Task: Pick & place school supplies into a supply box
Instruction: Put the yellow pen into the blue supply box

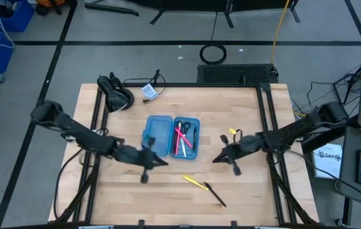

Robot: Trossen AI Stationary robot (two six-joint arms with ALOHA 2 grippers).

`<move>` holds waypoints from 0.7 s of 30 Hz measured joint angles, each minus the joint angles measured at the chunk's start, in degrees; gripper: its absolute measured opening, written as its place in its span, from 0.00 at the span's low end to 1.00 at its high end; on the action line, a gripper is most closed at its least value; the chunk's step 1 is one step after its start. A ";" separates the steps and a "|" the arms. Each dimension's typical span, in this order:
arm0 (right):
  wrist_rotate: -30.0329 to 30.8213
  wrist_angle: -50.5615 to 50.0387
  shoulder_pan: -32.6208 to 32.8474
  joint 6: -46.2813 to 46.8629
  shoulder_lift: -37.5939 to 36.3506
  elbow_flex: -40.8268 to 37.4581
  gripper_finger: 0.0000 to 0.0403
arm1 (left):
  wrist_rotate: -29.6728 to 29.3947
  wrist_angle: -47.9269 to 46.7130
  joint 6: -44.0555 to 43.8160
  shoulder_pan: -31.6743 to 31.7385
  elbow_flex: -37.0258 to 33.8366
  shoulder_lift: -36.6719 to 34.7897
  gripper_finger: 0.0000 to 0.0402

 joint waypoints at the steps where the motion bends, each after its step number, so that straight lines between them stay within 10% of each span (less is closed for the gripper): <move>1: 2.64 -6.31 1.25 0.03 0.24 2.69 0.00 | -0.04 5.33 -1.32 0.49 -3.98 -1.90 0.01; 8: 9.92 -30.82 6.73 10.82 3.45 20.62 0.00 | -5.40 20.26 -9.56 1.61 -18.35 -11.61 0.02; 21: 15.66 -62.27 7.47 15.57 29.46 61.11 0.00 | -8.72 21.04 -7.06 1.59 -20.49 -14.50 0.06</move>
